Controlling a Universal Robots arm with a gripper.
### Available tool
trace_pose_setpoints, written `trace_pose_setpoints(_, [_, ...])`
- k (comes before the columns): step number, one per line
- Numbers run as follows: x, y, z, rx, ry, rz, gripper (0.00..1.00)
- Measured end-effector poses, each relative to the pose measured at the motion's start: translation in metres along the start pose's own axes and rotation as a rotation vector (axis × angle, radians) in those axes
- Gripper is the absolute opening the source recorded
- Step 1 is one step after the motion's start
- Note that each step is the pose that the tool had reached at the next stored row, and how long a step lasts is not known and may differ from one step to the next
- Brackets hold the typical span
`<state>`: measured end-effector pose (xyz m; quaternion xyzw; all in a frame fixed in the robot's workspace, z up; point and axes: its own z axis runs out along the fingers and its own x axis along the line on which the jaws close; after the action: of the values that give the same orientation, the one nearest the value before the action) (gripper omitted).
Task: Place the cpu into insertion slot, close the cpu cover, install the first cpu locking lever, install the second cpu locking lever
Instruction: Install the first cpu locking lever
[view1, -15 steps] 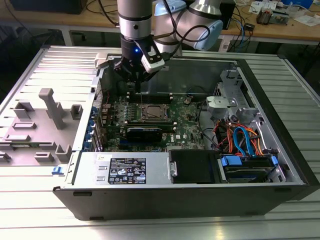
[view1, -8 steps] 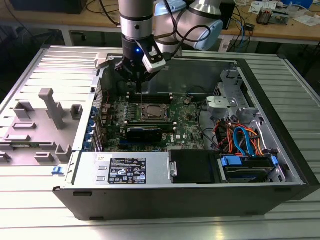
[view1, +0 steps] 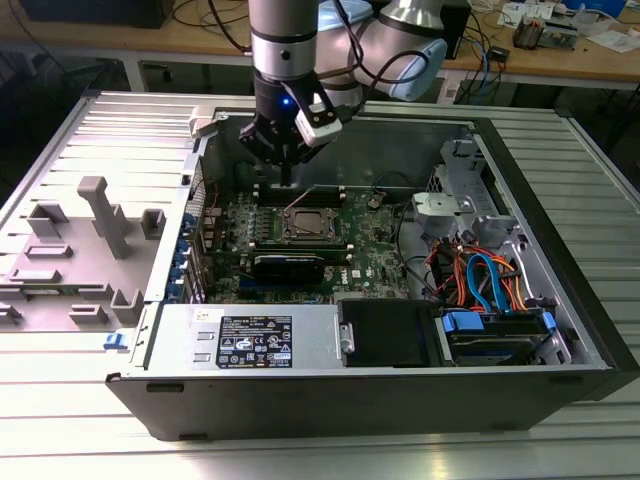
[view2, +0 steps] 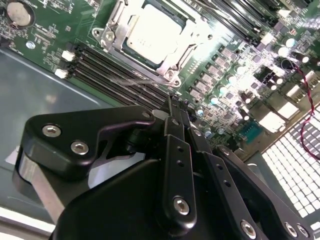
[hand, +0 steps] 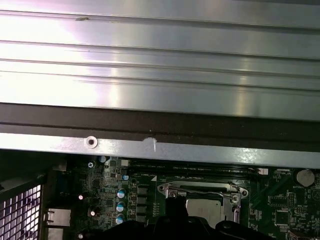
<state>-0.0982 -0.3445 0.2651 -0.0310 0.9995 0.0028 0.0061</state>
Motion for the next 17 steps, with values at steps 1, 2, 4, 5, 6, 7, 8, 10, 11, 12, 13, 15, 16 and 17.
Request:
trace_pose_setpoints(1, [-0.0005, 0.0, 0.0001, 0.0001, 0.0001, 0.0, 0.11])
trace_pose_setpoints(2, [-0.001, -0.0001, 0.0001, 0.0001, 0.0001, 0.0, 0.11])
trace_pose_setpoints(4, [-0.0022, -0.0001, 0.0004, 0.0001, 0.0001, 0.0, 0.11])
trace_pose_setpoints(5, [-0.0029, -0.0001, 0.0006, 0.0, 0.0, 0.0, 0.11])
trace_pose_setpoints(6, [-0.0033, -0.0002, 0.0008, 0.0001, 0.0001, 0.0, 0.11])
trace_pose_setpoints(7, [-0.0037, -0.0002, 0.0012, 0.0002, 0.0002, 0.0, 0.11])
trace_pose_setpoints(8, [-0.004, -0.0002, 0.0017, 0.0002, 0.0001, 0.0, 0.11])
trace_pose_setpoints(10, [-0.0044, -0.0003, 0.003, 0.0001, 0.0001, 0.0, 0.11])
trace_pose_setpoints(11, [-0.0047, -0.0003, 0.0037, 0.0001, 0.0001, 0.0, 0.11])
trace_pose_setpoints(12, [-0.0049, -0.0003, 0.0044, 0.0001, 0.0001, 0.0, 0.11])
trace_pose_setpoints(13, [-0.005, -0.0003, 0.0048, 0.0001, 0.0001, 0.0, 0.11])
trace_pose_setpoints(15, [-0.0051, -0.0003, 0.0047, 0.0003, 0.0003, 0.0, 0.11])
trace_pose_setpoints(16, [-0.0052, -0.0004, 0.0048, 0.0003, 0.0002, 0.0, 0.11])
trace_pose_setpoints(17, [-0.0069, -0.0004, 0.0049, 0.0001, 0.0001, 0.0, 0.11])
